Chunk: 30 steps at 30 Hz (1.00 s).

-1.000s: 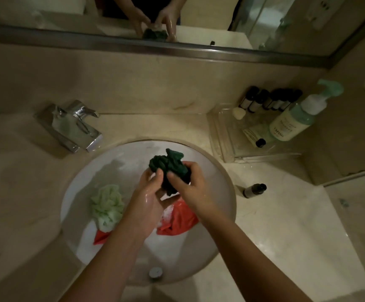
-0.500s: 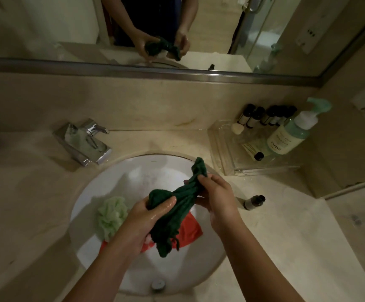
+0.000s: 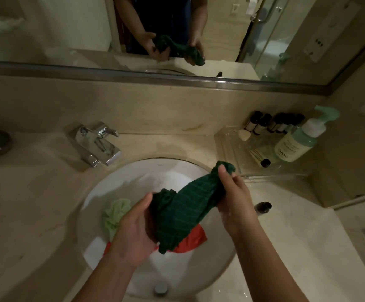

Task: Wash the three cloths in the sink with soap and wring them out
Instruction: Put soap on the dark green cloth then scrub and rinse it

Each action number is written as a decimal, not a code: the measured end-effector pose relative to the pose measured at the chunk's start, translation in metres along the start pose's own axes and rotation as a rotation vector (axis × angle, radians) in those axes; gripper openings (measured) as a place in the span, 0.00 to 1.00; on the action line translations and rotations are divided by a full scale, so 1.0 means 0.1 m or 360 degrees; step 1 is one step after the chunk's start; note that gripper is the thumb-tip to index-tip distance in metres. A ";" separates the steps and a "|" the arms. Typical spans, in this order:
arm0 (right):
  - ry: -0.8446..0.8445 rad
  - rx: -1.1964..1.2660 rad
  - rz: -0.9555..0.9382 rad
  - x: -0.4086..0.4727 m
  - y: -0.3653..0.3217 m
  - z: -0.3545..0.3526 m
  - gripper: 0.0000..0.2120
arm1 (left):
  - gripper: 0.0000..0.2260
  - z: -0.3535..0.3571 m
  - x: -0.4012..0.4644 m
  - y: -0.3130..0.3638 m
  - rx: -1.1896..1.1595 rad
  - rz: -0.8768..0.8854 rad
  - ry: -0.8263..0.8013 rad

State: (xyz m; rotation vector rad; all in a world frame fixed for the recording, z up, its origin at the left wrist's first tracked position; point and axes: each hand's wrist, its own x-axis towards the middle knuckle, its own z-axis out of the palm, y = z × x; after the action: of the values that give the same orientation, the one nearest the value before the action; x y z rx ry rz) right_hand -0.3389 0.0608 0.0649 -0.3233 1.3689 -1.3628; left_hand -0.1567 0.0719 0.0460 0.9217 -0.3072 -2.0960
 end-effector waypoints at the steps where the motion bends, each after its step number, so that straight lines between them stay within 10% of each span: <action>1: -0.0110 0.0036 -0.0007 -0.02 0.01 -0.03 0.27 | 0.34 0.00 0.00 0.01 -0.0030 0.0006 -0.0013; 10: -0.0463 -0.0243 0.1159 -0.23 0.36 -0.11 0.33 | 0.17 0.09 0.08 -0.04 0.0051 0.0076 -0.0101; 16: -0.0558 -0.0059 0.0505 -0.31 0.21 -0.26 0.22 | 0.25 -0.13 0.11 0.00 0.0193 -0.0132 0.0013; 23: -0.0661 -0.0846 -0.0053 -0.37 -0.03 -0.10 0.22 | 0.19 -0.14 0.06 -0.06 0.0460 -0.0574 -0.0259; 30: -0.0749 -0.1352 -0.0269 -0.27 -0.15 -0.10 0.20 | 0.36 -0.05 0.01 -0.12 0.0521 -0.0270 -0.0371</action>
State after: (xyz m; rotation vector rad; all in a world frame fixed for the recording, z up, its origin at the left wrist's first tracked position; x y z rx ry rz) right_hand -0.3452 0.0833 0.0874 -1.2605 1.4614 -0.6871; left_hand -0.1601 0.0797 0.0359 0.9150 -0.7331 -2.3588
